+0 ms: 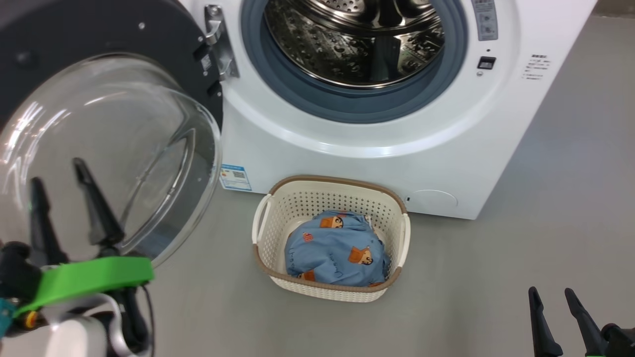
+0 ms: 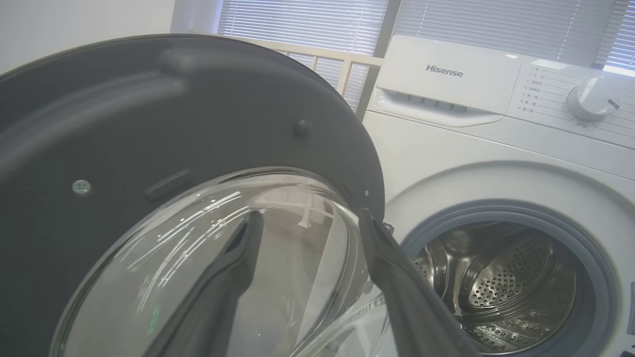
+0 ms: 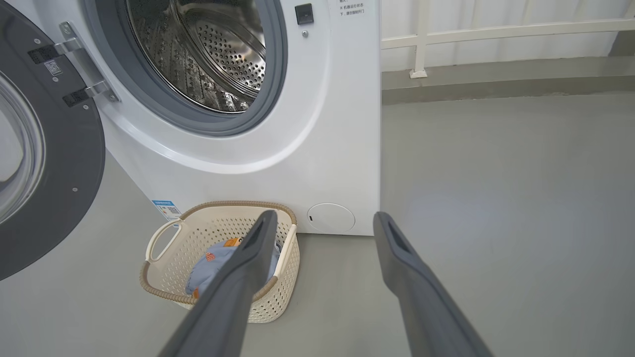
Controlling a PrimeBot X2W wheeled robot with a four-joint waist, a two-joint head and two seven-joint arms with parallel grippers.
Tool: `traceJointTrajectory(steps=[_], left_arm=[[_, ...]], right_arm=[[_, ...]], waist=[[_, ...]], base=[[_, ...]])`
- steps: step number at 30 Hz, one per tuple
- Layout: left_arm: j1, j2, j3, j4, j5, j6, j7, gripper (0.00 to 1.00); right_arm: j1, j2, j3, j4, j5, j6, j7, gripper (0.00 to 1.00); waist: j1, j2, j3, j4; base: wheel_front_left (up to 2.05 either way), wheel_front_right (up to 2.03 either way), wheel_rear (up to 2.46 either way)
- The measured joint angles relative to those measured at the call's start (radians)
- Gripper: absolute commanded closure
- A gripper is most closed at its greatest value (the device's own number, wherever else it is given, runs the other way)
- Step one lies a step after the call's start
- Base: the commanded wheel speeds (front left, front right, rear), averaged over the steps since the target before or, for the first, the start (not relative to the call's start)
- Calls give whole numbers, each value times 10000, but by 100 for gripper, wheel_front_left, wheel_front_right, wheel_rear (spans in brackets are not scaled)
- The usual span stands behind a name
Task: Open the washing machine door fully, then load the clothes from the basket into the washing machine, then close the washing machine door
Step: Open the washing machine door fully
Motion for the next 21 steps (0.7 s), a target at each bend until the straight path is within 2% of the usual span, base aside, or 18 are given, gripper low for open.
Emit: traceJointTrajectory(steps=[6,14,21], left_arm=[[380,27,-1034,-719,-222,-6,17,0],[1073,299,-1406,238,-527,-731,15,0],[1733,349,-1524,1095,-107,-953,13,0]], right_arm=[[-57,-15,105,-73,0,0,0,0],[-268,-15,399,-326,0,0,0,0],[-252,-15,629,-462,0,0,0,0]], waist=[[0,0,16,-402],[-1,0,47,-1394],[0,0,-55,-2233]], base=[[0,0,0],[0,0,0],[0,0,0]])
